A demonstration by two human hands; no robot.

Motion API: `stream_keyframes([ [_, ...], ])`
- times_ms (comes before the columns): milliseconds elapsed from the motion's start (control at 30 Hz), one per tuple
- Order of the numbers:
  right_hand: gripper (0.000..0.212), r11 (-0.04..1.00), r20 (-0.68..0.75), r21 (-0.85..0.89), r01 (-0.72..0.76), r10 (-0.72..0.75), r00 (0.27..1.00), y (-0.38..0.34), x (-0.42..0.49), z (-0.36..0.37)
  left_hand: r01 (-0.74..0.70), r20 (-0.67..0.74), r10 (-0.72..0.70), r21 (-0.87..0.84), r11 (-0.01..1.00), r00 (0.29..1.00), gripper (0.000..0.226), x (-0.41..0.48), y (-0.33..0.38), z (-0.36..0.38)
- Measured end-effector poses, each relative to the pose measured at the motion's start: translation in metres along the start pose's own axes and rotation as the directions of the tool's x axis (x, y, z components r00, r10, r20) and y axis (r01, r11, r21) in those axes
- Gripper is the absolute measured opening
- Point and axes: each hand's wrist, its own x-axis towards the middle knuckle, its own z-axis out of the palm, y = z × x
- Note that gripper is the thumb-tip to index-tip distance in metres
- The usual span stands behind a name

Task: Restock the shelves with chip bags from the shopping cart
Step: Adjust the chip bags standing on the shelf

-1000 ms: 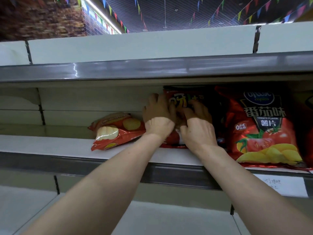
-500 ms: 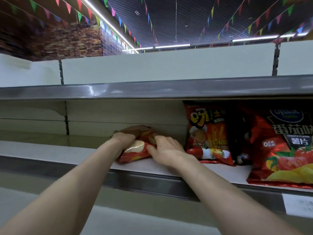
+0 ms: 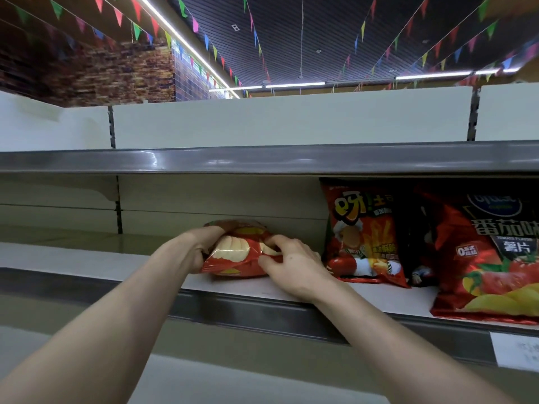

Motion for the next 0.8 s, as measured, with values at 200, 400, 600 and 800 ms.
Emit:
stream_keyframes([
  [200, 0.037, 0.968, -0.034, 0.252, 0.02, -0.011, 0.999, -0.002, -0.004, 0.001, -0.034, 0.013, 0.035, -0.074, 0.997, 0.999, 0.019, -0.013, -0.012, -0.013],
  [400, 0.093, 0.815, -0.001, 0.529, -0.238, 0.28, 0.96, -0.002, 0.011, -0.009, -0.327, 0.002, 0.34, -0.263, 0.908, 0.94, 0.077, -0.028, -0.022, -0.025],
  [600, 0.075, 0.673, 0.124, 0.699, -0.241, 0.217, 0.968, -0.005, 0.01, -0.007, -0.299, 0.131, 0.349, -0.297, 0.907, 0.928, 0.075, -0.041, -0.026, -0.02],
  [800, 0.059, 0.534, 0.223, 0.801, -0.272, 0.156, 0.962, -0.002, 0.004, -0.013, -0.171, 0.238, 0.246, -0.298, 0.939, 0.94, 0.039, -0.056, -0.005, -0.014],
])
